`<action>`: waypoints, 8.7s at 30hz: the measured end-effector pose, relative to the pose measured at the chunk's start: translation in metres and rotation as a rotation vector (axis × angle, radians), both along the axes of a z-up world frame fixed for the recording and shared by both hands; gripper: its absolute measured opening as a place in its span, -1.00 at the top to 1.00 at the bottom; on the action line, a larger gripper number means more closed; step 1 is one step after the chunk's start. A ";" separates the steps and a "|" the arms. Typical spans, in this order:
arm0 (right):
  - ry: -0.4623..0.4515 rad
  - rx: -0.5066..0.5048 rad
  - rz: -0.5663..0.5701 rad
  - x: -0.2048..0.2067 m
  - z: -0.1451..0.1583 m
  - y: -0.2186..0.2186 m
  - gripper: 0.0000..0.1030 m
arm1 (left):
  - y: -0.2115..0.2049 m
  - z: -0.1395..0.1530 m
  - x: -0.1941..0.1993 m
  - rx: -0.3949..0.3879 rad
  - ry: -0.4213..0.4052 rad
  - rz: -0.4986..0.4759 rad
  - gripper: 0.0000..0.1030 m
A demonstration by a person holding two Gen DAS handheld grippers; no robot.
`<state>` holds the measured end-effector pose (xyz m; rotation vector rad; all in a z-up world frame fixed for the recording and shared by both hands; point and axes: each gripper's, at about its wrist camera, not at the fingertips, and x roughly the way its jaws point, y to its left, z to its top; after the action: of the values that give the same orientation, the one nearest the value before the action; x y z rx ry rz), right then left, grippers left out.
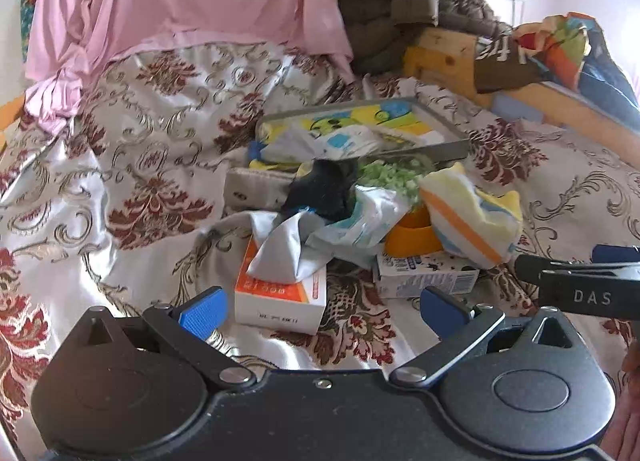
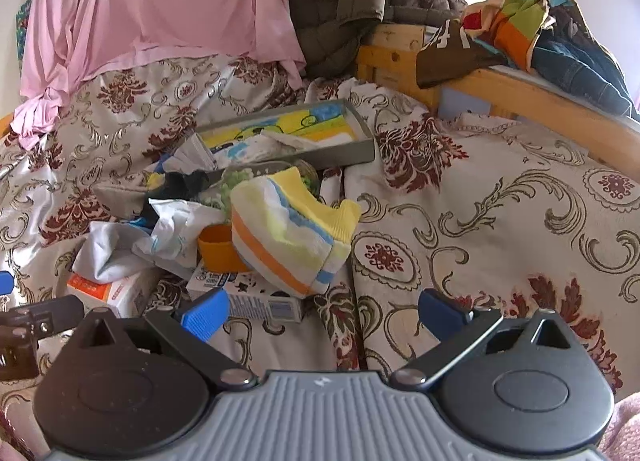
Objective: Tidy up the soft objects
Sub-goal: 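Move both open tools back toward the remaining clutter beside the tray, then grasp the orange silicone cup with the left tool while the right tool grasps the striped cloth, then lift the orange cup and striped cloth and carry them toward the tray, then open both tools to drop the cup and striped cloth into the tray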
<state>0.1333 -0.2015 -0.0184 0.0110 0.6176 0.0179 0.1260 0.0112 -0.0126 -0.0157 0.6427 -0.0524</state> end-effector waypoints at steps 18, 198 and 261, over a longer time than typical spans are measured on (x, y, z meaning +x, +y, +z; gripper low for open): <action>0.019 0.054 -0.028 0.005 0.000 -0.008 -0.99 | -0.009 -0.004 0.004 -0.040 0.040 -0.087 -0.98; 0.039 0.183 0.288 0.122 -0.042 -0.057 0.72 | -0.129 -0.064 0.115 0.172 -0.090 -0.375 0.46; -0.212 0.237 0.148 0.315 -0.018 -0.052 -0.22 | -0.066 -0.026 0.373 -0.227 0.022 -0.151 0.16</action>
<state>0.4483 -0.2537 -0.0367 0.1910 0.4005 0.2332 0.4992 -0.0543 -0.0387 -0.1868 0.6570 -0.2712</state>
